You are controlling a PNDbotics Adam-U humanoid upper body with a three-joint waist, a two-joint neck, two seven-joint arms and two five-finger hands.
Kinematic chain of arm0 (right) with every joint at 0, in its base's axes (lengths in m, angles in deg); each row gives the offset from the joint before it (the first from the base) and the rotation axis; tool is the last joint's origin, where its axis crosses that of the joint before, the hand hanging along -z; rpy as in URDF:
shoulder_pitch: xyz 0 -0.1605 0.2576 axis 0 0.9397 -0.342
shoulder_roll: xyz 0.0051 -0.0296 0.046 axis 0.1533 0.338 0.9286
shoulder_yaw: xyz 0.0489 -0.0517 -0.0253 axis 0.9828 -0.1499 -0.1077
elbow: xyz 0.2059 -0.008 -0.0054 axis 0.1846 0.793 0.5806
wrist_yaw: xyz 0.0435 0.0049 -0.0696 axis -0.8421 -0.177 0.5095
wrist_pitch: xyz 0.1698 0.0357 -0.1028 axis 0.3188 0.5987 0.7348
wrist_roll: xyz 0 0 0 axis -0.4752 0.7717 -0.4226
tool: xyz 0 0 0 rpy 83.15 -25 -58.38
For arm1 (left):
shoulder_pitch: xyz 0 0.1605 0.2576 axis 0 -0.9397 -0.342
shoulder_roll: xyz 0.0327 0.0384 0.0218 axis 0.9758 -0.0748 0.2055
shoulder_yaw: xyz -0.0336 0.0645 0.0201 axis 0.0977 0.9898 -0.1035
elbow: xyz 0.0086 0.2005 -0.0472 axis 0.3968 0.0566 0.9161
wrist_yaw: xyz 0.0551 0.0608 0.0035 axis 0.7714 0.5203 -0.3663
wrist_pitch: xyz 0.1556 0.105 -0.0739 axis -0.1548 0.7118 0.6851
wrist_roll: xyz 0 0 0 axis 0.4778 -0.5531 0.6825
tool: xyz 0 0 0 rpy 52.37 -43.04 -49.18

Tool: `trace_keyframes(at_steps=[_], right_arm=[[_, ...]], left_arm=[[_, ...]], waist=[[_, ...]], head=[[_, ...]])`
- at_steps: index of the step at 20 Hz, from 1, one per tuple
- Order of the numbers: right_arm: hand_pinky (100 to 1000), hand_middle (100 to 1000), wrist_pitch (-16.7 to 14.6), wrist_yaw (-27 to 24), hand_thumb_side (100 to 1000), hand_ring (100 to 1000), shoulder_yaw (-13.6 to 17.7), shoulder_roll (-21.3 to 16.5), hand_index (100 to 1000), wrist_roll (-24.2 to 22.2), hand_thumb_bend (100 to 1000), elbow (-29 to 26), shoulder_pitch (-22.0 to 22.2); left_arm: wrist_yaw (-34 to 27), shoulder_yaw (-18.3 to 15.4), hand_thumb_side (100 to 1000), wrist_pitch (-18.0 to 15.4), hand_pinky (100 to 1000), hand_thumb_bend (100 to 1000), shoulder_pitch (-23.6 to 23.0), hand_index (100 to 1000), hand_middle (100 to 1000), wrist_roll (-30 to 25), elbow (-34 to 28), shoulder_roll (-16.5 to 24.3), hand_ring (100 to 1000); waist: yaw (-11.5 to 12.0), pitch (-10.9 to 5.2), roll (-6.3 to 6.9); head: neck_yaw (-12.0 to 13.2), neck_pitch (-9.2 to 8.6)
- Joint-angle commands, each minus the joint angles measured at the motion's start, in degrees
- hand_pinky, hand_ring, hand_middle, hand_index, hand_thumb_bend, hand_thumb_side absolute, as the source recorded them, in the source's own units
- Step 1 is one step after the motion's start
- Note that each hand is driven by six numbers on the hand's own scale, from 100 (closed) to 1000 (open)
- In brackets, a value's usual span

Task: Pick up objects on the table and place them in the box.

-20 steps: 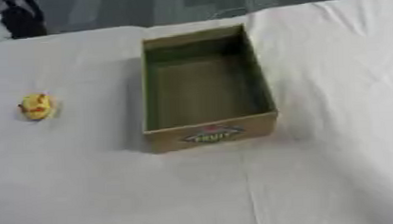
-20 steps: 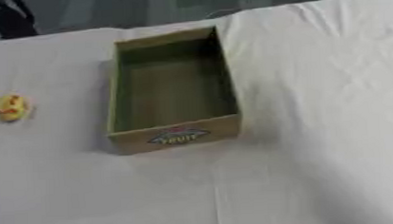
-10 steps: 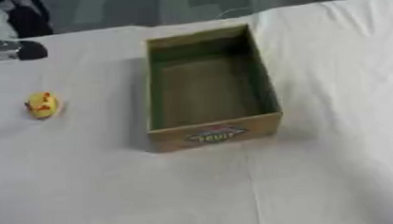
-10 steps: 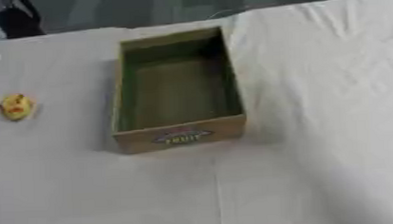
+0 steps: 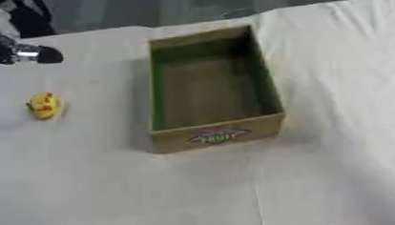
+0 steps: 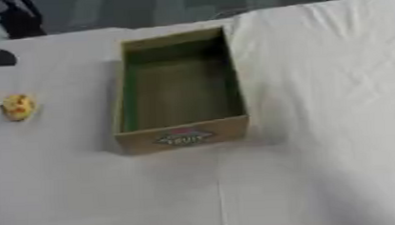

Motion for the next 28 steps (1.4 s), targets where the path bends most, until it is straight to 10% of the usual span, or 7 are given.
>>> trace_keyframes(at_steps=[1,17,23,28], right_arm=[[740,745,-0.04,-0.3,814,760,0.21,-1.85,850,-0.2,100,-0.99,-0.39],[742,745,-0.1,-0.13,815,760,-0.04,-1.83,851,-0.6,100,-0.99,-0.64],[743,745,-0.13,-0.14,816,759,-0.06,-1.75,851,-0.64,100,-0.99,-0.76],[744,743,-0.17,-0.13,818,758,-0.06,-1.71,851,-0.65,100,-0.99,-0.8]], left_arm=[[0.93,0.04,1000,-1.69,761,1000,1.34,983,858,-2.91,1.82,0.89,869],[-6.5,-0.82,753,-5.01,763,749,1.85,1000,849,-15.87,9.99,-0.56,874],[-10.93,-1.09,604,-4.26,733,427,1.54,1000,839,-13.28,13.21,-0.96,845],[-13.42,-1.08,566,-3.85,734,327,1.37,1000,849,-12.43,16.12,-0.97,851]], waist=[[-0.06,-0.82,-0.11],[0.06,0.16,-0.18],[0.01,0.42,-0.3],[-0.12,0.59,-0.37]], head=[[0.25,-0.84],[0.57,-1.92],[0.74,-2.35],[0.84,-2.56]])
